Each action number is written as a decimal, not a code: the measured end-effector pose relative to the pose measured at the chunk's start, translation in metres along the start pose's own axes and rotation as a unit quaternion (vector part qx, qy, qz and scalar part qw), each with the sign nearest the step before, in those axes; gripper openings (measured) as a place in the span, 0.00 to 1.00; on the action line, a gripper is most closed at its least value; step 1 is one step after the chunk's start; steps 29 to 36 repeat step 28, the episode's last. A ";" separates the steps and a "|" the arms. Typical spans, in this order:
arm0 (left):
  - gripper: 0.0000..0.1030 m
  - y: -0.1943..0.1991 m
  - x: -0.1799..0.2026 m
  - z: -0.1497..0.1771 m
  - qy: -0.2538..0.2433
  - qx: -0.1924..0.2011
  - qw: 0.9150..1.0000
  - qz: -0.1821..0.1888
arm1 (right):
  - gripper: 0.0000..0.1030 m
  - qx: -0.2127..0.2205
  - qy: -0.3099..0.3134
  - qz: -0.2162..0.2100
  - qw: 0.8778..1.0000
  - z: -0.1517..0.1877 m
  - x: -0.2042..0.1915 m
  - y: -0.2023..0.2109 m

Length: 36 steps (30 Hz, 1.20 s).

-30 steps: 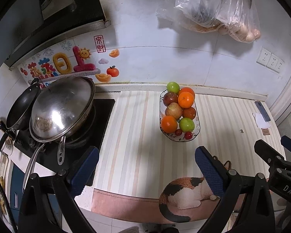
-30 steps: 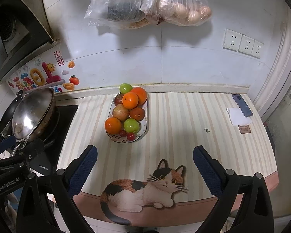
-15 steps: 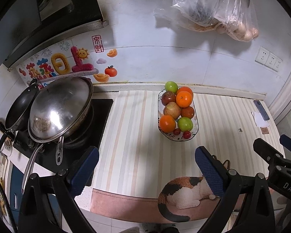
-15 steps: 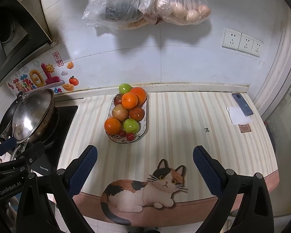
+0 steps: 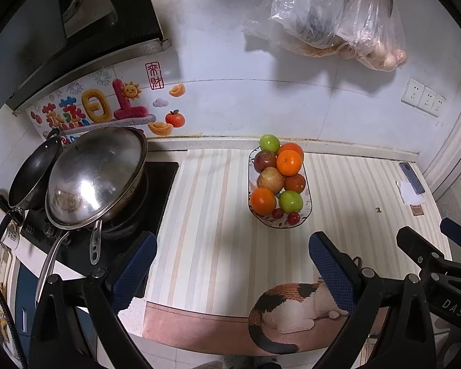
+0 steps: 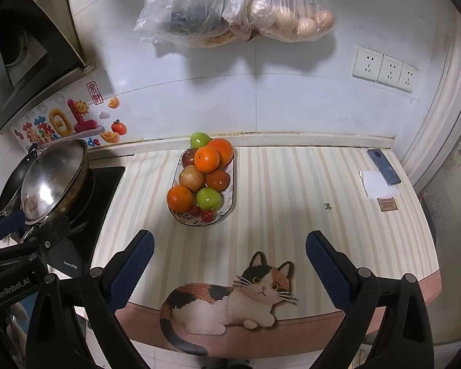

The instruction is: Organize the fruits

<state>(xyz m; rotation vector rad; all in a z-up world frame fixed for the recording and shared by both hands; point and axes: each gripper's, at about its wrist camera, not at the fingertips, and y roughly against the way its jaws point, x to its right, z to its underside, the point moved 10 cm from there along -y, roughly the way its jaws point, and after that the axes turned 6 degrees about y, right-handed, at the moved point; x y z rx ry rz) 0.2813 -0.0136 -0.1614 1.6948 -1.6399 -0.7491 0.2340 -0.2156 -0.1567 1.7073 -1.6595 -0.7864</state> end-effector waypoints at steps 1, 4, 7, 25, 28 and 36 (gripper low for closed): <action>0.98 0.000 0.000 0.000 0.000 0.000 1.000 0.000 | 0.98 0.000 0.000 -0.001 1.000 0.000 0.000 0.000; 0.98 0.001 0.000 0.000 0.000 0.001 1.000 0.000 | 0.98 -0.001 0.000 0.000 1.000 0.000 0.000 0.000; 0.98 0.001 0.000 0.001 -0.001 0.000 1.000 0.000 | 0.98 -0.002 0.000 -0.003 1.000 0.001 0.001 0.002; 0.98 0.006 0.001 0.005 0.005 0.002 1.000 0.000 | 0.98 -0.004 0.003 -0.007 1.000 0.002 0.003 0.004; 0.98 0.007 0.001 0.007 0.006 0.003 1.000 0.000 | 0.98 -0.003 0.003 -0.008 1.000 0.002 0.003 0.005; 0.98 0.007 0.001 0.007 0.006 0.003 1.000 0.000 | 0.98 -0.003 0.003 -0.008 1.000 0.002 0.003 0.005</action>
